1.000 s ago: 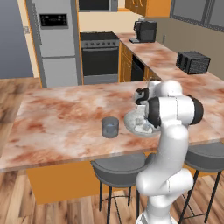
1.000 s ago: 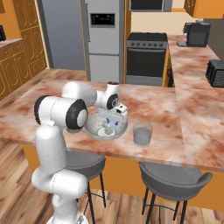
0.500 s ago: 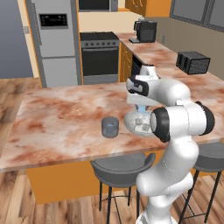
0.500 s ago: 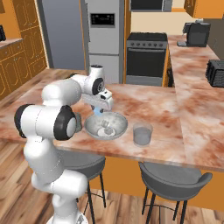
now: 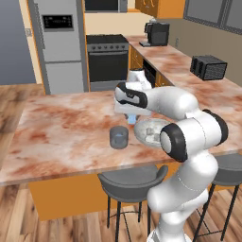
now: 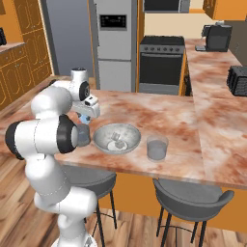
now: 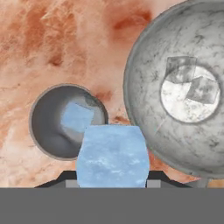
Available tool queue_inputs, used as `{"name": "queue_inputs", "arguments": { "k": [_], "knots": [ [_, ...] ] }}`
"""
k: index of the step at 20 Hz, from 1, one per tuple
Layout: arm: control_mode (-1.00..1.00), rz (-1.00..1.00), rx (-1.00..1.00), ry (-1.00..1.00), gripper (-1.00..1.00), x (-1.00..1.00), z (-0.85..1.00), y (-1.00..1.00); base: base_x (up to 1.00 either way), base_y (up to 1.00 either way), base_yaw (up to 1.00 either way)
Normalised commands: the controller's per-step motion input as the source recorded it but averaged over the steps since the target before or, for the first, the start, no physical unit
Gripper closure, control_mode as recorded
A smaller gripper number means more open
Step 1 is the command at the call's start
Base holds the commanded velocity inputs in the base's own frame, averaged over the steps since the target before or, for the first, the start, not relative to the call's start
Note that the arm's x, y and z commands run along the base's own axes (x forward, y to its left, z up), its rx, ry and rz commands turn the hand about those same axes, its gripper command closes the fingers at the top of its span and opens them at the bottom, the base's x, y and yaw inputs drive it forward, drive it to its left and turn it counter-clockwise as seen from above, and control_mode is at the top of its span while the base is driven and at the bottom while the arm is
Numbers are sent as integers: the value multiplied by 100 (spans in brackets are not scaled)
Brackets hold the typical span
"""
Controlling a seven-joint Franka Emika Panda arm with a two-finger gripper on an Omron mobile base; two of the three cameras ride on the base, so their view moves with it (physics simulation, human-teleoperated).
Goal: There are four ice cubes in the ice bowl. Place two ice cubes in each glass of water.
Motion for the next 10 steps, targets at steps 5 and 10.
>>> {"name": "queue_inputs", "arguments": {
  "k": [5, 10],
  "knots": [
    [-100, -2, 0, -6, 100, 0, -16, 98, 0, 0, 0],
    [-100, -1, -1, -1, 100, 12, -4, 9, 0, 0, 0]
  ]
}}
